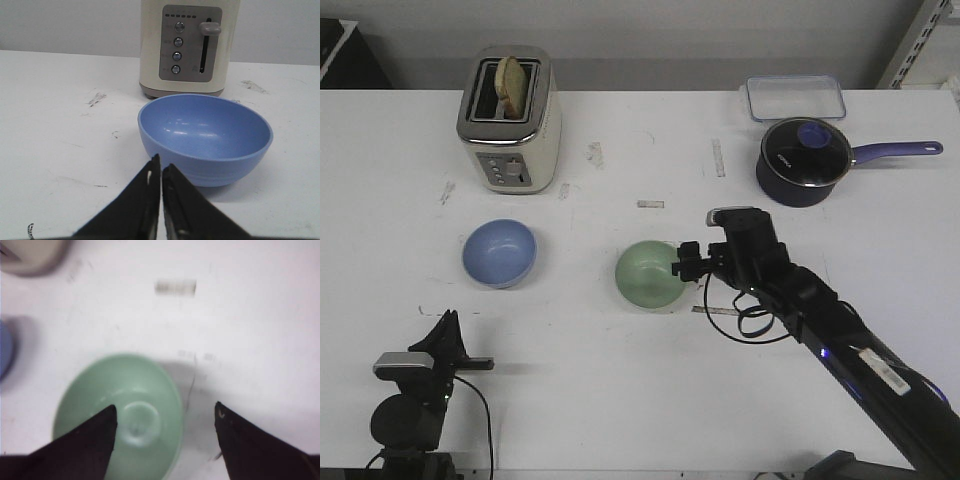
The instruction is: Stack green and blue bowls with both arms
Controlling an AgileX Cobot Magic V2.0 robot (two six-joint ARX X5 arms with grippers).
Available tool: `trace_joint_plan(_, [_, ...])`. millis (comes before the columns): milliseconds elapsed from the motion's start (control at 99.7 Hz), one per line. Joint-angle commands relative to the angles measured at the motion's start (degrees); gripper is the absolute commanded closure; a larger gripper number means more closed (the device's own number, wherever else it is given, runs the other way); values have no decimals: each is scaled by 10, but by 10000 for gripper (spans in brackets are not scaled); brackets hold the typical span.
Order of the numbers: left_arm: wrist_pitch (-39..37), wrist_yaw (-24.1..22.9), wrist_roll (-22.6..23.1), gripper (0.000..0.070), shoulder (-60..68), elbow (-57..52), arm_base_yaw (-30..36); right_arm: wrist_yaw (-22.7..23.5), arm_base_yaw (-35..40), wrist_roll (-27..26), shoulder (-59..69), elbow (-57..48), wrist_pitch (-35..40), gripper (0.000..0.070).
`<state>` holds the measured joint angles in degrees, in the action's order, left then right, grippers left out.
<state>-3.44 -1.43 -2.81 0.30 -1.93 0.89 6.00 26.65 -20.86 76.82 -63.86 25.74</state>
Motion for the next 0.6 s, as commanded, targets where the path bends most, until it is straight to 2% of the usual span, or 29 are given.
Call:
trace_joint_plan(0, [-9, -1, 4, 699, -1, 12, 0, -1, -9, 99, -31, 7, -31, 279])
trace_joint_plan(130, [-9, -1, 4, 699, -1, 12, 0, -1, -45, 181, -98, 56, -110, 300])
trace_joint_plan(180, [-9, -1, 4, 699, -1, 12, 0, 0, -64, 200, -126, 80, -144, 340])
trace_joint_plan(221, [-9, -1, 4, 699, -1, 12, 0, -1, -78, 210, -146, 97, -164, 412])
trace_joint_plan(321, [-9, -1, 4, 699, -1, 12, 0, -1, -116, 237, -192, 136, -196, 641])
trace_joint_plan(361, [-9, -1, 4, 699, -1, 12, 0, -1, -130, 244, -209, 150, -200, 694])
trace_joint_plan(592, [-9, -1, 4, 699, -1, 12, 0, -1, -203, 246, -304, 238, -214, 696])
